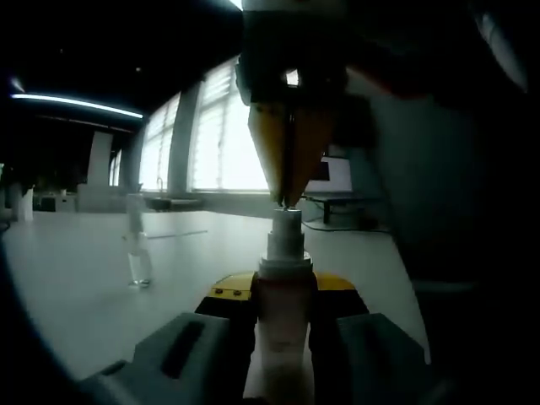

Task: Clamp pump bottle remove cover press pump head put on cover

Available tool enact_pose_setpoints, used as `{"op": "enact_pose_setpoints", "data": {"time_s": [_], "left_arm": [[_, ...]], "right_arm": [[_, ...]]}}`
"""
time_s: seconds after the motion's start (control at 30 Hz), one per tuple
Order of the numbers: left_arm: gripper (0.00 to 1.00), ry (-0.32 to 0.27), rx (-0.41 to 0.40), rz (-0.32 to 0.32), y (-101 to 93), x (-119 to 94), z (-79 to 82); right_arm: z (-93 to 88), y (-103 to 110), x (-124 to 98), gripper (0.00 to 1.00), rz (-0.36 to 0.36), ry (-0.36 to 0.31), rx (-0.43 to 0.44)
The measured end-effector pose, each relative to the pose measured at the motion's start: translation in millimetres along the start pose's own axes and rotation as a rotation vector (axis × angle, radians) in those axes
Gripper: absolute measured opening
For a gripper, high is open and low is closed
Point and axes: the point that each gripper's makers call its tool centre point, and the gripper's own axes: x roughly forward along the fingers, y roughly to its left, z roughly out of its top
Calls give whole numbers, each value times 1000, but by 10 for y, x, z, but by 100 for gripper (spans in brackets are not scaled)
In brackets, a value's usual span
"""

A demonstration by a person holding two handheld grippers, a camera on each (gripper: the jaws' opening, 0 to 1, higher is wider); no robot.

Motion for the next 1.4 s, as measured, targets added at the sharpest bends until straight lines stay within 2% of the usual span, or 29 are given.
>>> {"op": "enact_pose_setpoints", "data": {"time_s": [0.07, 0.2, 0.43, 1.0, 1.4], "left_arm": [[14, 0, 0, 0, 0, -1, 1], [14, -1, 0, -3, -5, 0, 0], [14, -1, 1, -3, -8, -1, 1], [14, 0, 5, -4, -19, -2, 0], [14, -3, 14, -5, -19, 0, 0]], "right_arm": [[-5, -16, -5, 0, 2, -6, 26], [12, -11, -7, 0, -2, -8, 3], [32, -4, -3, 0, 9, -20, 29], [50, 19, 34, 0, 40, 37, -64], [40, 11, 73, 0, 49, 25, -60]]}}
